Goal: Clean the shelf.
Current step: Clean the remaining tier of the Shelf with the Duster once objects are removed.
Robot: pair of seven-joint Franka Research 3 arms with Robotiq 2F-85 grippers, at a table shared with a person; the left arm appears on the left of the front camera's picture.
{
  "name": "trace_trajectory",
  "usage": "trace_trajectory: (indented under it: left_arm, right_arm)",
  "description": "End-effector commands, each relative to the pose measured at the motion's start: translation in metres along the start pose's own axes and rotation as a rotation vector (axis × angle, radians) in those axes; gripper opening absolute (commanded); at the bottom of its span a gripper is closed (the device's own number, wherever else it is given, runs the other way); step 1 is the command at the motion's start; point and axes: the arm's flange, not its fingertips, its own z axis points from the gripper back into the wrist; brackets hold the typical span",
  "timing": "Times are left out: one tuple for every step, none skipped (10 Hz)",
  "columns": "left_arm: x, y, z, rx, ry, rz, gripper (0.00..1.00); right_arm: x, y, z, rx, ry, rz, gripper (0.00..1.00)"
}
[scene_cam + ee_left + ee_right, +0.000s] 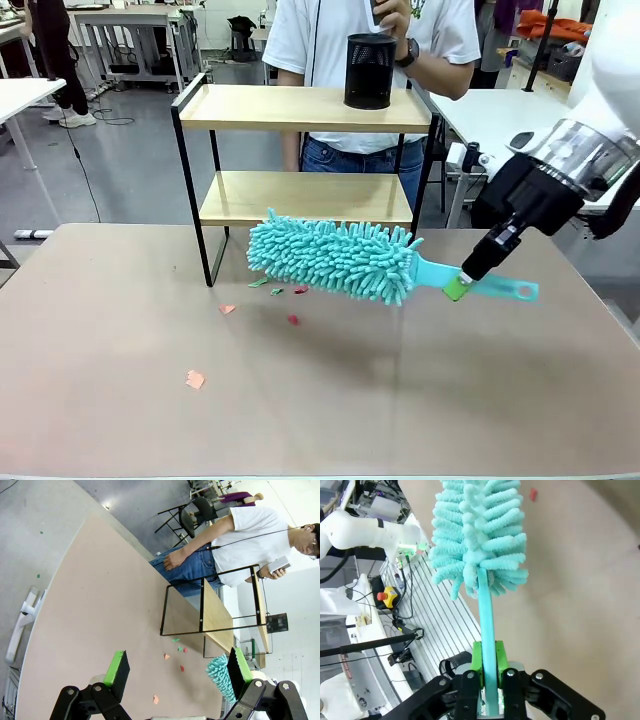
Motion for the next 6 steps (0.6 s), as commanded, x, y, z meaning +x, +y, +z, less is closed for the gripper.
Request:
trace_trajectory:
  left_arm:
    - [-0.001,0.001,-0.001,-0.027,-0.008,-0.019,1.0]
    - [-0.001,0.001,-0.001,-0.027,-0.008,-0.019,1.0]
    - [-0.001,0.001,-0.001,-0.027,-0.008,-0.019,1.0]
    - [-0.001,0.001,-0.001,-0.027,-0.008,-0.019,1.0]
    - [-0.001,0.001,-0.001,-0.027,-0.008,-0.019,1.0]
    - [-0.001,0.001,-0.001,-0.027,-0.008,-0.019,1.0]
  right_arm:
    - [-0.007,-0.005,0.009,0.111,0.034,-0.022,0.12]
    - [-0.026,-0.012,0.022,0.185,0.04,-0.085,0.12]
    - [-0.057,-0.021,0.047,0.259,-0.007,-0.198,0.12]
    - [-0.108,-0.031,0.076,0.456,0.019,-0.241,0.12]
    - [-0.159,-0.037,0.098,0.674,0.069,-0.297,0.12]
    - [-0.207,-0.045,0.118,0.762,-0.043,-0.418,0.12]
